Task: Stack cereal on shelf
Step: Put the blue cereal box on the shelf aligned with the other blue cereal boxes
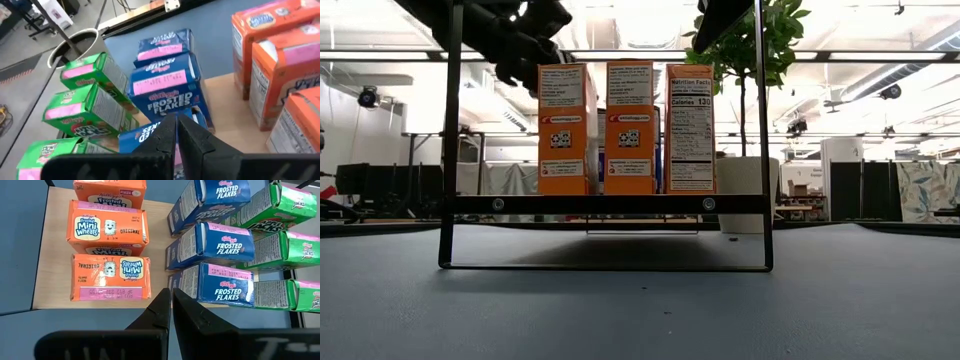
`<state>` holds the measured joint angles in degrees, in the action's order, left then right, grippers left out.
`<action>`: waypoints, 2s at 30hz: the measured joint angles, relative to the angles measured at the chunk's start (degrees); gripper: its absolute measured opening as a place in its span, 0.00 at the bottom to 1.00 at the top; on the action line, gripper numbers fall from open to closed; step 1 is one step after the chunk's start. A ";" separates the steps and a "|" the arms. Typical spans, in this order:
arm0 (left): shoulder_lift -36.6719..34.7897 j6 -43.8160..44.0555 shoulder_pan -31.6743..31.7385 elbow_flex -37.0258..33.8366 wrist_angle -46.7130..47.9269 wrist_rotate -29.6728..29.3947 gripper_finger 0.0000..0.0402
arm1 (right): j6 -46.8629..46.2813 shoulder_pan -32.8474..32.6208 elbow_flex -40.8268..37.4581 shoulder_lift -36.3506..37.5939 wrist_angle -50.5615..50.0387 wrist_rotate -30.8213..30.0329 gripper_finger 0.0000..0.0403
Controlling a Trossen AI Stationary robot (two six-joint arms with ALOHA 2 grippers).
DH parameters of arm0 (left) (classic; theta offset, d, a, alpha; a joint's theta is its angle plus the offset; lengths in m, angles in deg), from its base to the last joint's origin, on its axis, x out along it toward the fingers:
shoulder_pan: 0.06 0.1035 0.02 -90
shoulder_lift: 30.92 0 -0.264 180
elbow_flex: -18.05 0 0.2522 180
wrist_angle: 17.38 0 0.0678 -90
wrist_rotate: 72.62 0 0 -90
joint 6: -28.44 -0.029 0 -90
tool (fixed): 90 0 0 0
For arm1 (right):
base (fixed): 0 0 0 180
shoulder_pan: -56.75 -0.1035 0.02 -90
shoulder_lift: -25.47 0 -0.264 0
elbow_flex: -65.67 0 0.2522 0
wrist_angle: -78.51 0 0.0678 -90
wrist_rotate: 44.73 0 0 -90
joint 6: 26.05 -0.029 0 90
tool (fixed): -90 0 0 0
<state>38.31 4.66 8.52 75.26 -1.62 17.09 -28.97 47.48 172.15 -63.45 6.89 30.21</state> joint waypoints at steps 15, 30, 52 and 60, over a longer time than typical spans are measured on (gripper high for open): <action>-4.15 1.78 -0.28 -1.03 -1.50 -0.79 0.00 | 0.71 -0.99 -2.81 0.10 2.36 -1.71 0.02; -1.98 -1.97 -0.22 -2.02 -1.40 -6.71 0.00 | 2.80 -0.97 -5.10 0.33 7.33 -1.50 0.02; -0.65 -3.19 -0.22 -2.35 -0.44 -0.73 0.00 | 3.85 -0.97 -5.61 0.37 8.85 -1.50 0.02; -4.48 -5.00 -0.24 -2.27 1.98 -0.70 0.00 | 3.74 -0.97 -5.61 0.37 8.78 -1.50 0.02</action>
<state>33.83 -0.34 8.28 72.99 0.35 16.39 -25.23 46.51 166.54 -63.08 15.67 28.71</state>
